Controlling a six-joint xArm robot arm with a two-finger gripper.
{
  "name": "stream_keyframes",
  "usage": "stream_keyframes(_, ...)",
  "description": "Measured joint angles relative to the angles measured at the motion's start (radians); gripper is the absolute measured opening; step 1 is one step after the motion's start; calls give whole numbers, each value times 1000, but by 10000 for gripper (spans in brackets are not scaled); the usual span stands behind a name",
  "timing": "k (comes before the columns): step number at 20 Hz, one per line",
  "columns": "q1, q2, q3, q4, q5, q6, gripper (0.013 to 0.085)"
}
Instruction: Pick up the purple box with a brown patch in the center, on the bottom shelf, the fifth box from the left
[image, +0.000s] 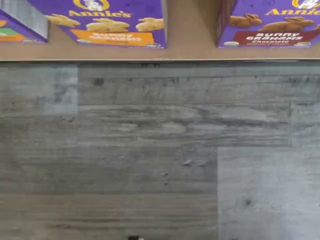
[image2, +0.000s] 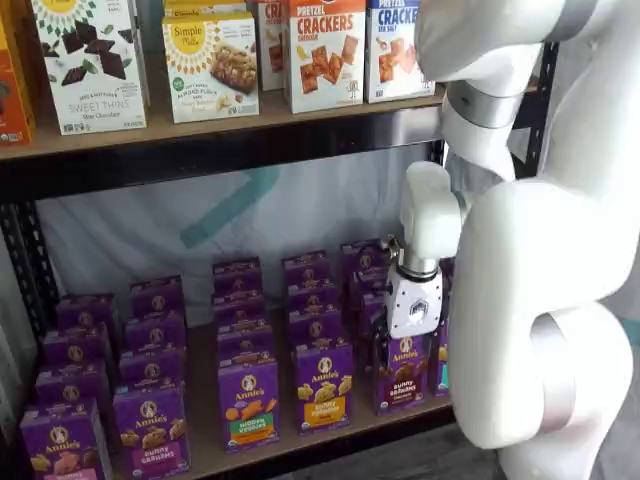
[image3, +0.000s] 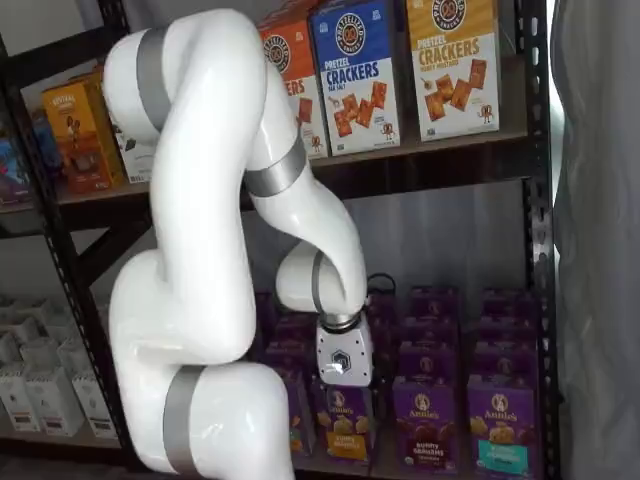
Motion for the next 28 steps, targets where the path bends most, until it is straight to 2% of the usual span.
stream_keyframes(5,-32,146,-67,-105,-94,67,850)
stream_keyframes(9,-52,227,-118,-145,-128,85,850)
stream_keyframes(12,-60,280,-161,-143,-137,74,850)
stream_keyframes(14,-59,322,-196,-96,-157,29,850)
stream_keyframes(17,-70,377,-258,-122,-148,44,850)
stream_keyframes(20,-79,414,-304,-124,-140,36,850)
stream_keyframes(21,-81,424,-318,-115,-139,26,850)
stream_keyframes(24,-77,445,-360,-12,-129,-71,850)
stream_keyframes(25,-78,449,-373,-1,-122,-82,850)
stream_keyframes(28,-85,462,-412,-18,-97,-72,850)
